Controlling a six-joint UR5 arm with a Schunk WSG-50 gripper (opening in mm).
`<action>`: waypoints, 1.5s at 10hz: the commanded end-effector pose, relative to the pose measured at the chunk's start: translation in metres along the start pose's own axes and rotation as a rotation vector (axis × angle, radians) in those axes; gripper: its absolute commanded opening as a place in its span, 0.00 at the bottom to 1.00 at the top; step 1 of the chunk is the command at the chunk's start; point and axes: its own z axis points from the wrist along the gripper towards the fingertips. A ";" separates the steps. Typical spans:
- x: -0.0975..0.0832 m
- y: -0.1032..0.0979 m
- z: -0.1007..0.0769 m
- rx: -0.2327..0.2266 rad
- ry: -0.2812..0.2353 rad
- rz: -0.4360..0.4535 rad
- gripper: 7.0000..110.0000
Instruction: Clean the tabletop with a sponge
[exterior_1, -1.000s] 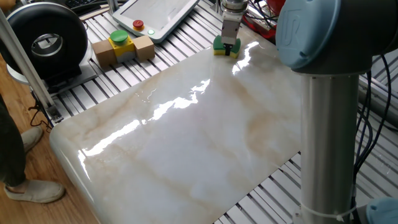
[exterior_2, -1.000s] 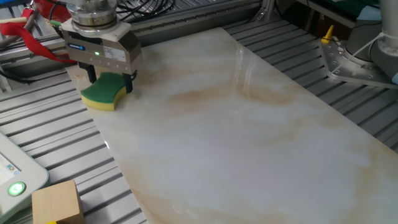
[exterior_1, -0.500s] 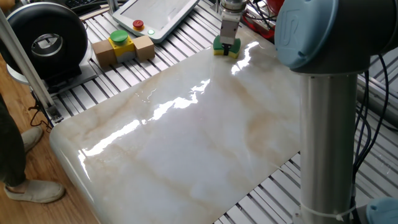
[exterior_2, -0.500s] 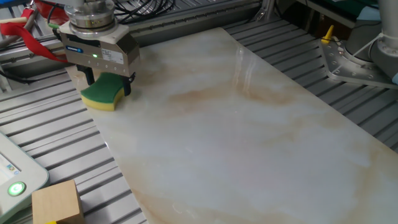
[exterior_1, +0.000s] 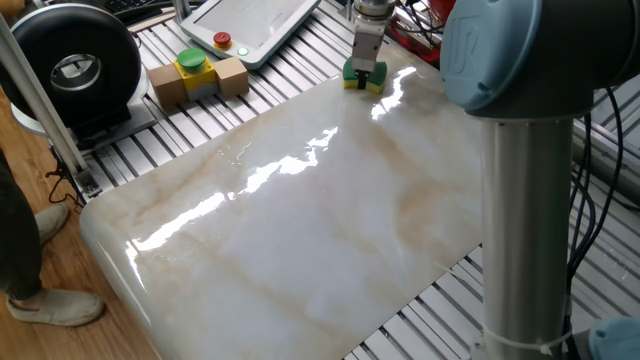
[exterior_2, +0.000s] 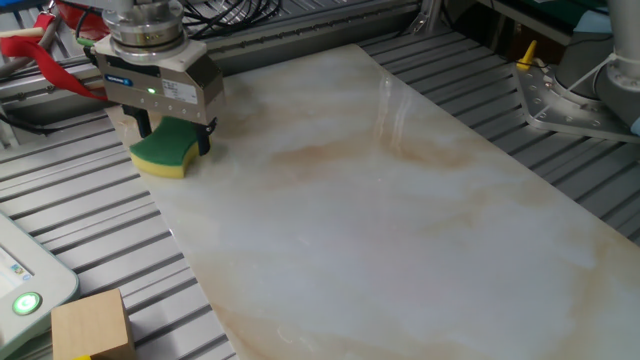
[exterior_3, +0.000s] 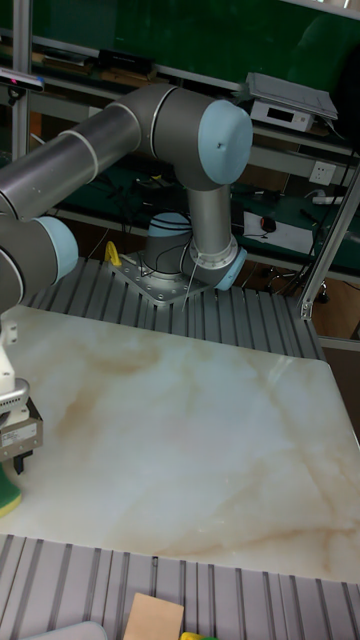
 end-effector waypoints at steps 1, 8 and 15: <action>-0.001 0.001 0.001 -0.005 -0.009 0.011 0.79; -0.003 0.002 0.002 -0.005 -0.015 0.049 0.57; -0.003 0.000 -0.003 0.030 -0.006 0.129 0.00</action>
